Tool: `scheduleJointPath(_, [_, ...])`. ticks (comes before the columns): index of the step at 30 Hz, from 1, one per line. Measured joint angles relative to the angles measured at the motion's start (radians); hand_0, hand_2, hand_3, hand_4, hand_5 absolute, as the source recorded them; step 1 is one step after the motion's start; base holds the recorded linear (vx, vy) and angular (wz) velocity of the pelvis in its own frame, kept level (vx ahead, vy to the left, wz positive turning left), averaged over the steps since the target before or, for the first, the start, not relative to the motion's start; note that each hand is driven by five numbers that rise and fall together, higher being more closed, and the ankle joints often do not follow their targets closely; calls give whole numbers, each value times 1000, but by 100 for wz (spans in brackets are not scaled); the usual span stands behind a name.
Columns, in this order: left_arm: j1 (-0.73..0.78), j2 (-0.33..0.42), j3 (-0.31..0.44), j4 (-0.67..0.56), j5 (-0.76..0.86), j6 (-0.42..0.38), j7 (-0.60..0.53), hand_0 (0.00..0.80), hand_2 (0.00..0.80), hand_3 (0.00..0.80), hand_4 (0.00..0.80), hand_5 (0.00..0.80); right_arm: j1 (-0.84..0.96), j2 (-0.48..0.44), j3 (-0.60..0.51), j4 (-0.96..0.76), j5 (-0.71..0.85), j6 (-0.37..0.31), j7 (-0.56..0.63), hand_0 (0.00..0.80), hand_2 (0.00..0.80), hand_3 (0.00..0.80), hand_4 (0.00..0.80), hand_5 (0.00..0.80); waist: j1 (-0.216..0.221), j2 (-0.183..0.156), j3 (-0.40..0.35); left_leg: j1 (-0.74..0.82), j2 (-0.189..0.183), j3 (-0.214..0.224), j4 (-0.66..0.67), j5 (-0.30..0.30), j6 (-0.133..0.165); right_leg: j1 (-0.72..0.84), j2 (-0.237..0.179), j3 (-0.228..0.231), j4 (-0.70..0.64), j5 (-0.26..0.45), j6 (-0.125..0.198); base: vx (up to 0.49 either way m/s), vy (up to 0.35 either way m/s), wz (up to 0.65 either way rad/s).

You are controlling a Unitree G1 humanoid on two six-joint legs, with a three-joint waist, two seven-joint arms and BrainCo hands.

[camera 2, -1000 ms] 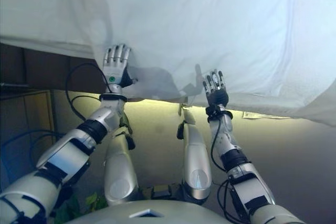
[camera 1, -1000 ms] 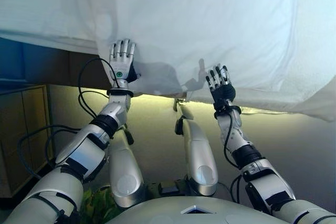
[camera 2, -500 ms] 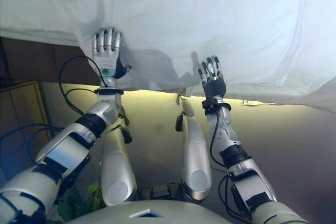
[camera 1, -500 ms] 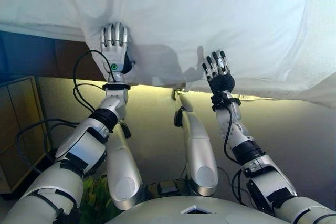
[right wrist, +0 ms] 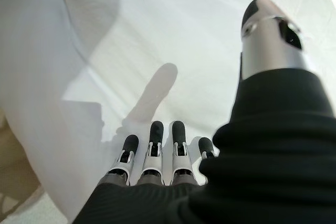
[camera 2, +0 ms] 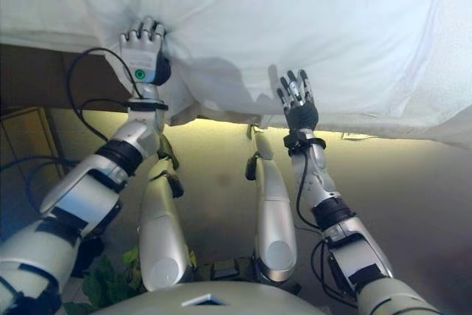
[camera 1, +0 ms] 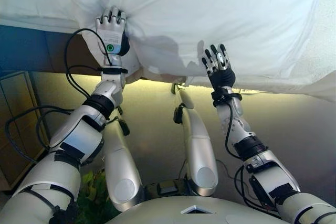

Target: Make the bed neatly

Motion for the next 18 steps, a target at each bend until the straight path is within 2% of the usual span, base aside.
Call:
scheduleJointPath(12, [-20, 10, -12, 34, -14, -24, -31, 800, 800, 800, 800, 800, 1, 0, 7, 4, 11, 0, 15, 0, 0, 0, 0, 0, -1, 0, 0, 12, 0, 0, 6, 0, 0, 12, -5, 0, 9, 5, -6, -3, 11, 0])
scheduleJointPath(18, [49, 7, 7, 36, -52, -81, -64, 800, 800, 800, 800, 800, 21, -1, 7, 16, 11, 6, 18, 0, 0, 0, 0, 0, 2, 0, 0, 116, 1, -2, -16, 3, -5, 115, -6, -20, 8, -5, -8, 74, -3, 3])
